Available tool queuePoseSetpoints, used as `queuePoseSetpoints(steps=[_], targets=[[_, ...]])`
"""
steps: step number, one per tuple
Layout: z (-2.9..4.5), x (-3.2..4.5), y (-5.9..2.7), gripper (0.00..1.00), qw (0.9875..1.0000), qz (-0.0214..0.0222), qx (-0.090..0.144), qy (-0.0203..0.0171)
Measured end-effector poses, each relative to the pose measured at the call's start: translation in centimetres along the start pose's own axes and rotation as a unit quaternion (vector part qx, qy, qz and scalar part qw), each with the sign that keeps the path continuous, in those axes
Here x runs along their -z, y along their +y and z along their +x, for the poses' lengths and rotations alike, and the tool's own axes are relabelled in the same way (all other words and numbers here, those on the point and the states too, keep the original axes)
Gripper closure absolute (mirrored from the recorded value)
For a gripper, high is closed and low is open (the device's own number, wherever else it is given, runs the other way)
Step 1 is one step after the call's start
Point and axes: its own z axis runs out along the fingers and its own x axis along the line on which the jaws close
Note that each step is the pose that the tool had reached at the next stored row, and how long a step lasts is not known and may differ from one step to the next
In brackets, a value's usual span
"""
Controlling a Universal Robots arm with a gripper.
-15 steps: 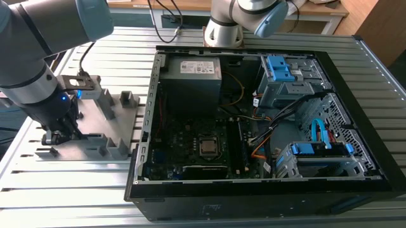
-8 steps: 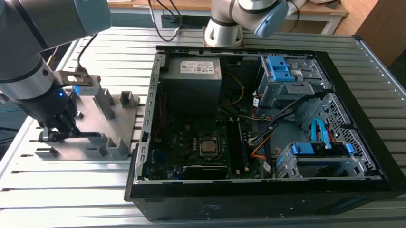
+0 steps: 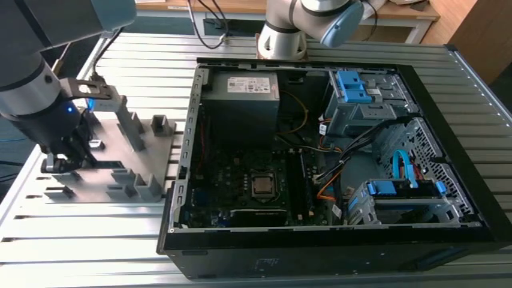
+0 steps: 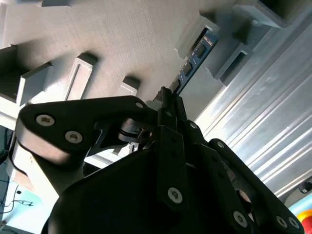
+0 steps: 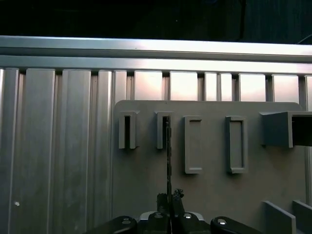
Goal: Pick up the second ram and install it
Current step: 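Pick up the second ram and move it above second insertion slot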
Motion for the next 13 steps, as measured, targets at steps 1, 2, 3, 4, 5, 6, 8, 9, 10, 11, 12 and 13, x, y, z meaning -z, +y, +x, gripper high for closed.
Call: queuePoseSetpoints(steps=[1, 2, 3, 4, 5, 6, 8, 9, 10, 11, 12, 13], targets=[[-0.01, 0.32, 0.01, 0.86, 1.0, 0.0, 0.0, 0.0], [-0.03, 0.66, 0.03, 0.86, 1.0, -0.0001, 0.0, 0.0], [-0.04, 0.95, 0.04, 0.86, 1.0, 0.0, 0.0, 0.0], [-0.06, 1.22, 0.05, 0.86, 1.0, 0.0, 0.0, 0.0], [-0.07, 1.51, 0.06, 0.86, 1.0, -0.0001, 0.0, 0.0001], [-0.09, 1.79, 0.08, 0.86, 1.0, -0.0001, 0.0, 0.0], [-0.12, 2.38, 0.1, 0.86, 1.0, 0.0, 0.0, 0.0], [-0.13, 2.74, 0.11, 0.86, 1.0, 0.0, 0.0, 0.0], [-0.15, 3.04, 0.13, 0.86, 1.0, -0.0001, 0.0, 0.0], [-0.17, 3.35, 0.14, 0.86, 1.0, 0.0, 0.0, 0.0], [-0.18, 3.64, 0.15, 0.86, 1.0, 0.0, 0.0, 0.0], [-0.19, 3.92, 0.17, 0.86, 1.0, 0.0, 0.0, 0.0]])
